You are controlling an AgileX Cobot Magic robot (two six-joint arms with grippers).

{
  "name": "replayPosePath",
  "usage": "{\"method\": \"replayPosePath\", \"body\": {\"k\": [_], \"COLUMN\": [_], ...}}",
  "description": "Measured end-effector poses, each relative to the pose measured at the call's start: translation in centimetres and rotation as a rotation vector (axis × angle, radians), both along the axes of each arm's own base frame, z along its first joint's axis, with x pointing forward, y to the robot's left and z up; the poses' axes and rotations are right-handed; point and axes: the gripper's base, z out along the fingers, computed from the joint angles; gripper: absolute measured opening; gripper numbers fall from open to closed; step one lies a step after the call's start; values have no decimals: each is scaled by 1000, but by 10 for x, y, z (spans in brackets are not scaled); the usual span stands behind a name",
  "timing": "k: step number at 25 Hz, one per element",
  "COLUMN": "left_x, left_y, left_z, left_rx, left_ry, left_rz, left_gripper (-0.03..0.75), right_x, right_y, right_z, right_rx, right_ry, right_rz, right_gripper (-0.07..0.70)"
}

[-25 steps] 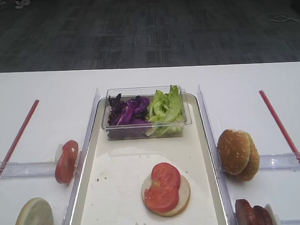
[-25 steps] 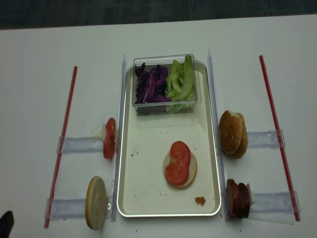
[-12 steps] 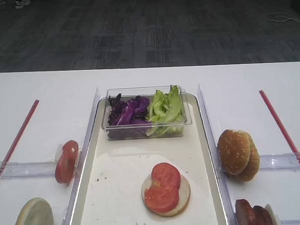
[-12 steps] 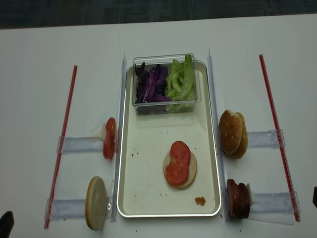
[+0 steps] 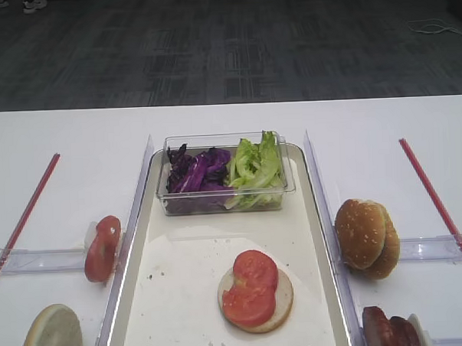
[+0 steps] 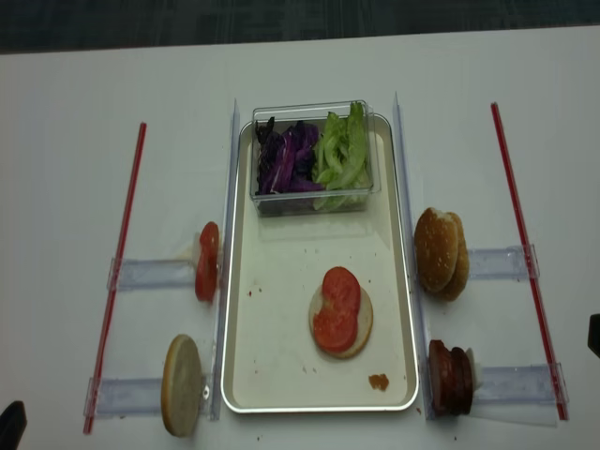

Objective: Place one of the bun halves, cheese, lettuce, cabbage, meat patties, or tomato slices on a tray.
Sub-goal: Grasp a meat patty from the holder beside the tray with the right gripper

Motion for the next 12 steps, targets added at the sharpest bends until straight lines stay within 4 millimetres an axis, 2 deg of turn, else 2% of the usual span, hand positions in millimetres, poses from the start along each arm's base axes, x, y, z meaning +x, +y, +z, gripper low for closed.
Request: {"method": "replayPosePath", "body": {"k": [12], "left_x": [0], "left_y": [0], "left_z": [0], "left_rx": [0], "left_ry": [0], "left_rz": [0], "left_gripper": [225], "right_x": [40], "right_y": [2], "right_z": [-15], "right_rx": [59], "right_ry": [212], "right_rz": [6], "right_gripper": [686]}}
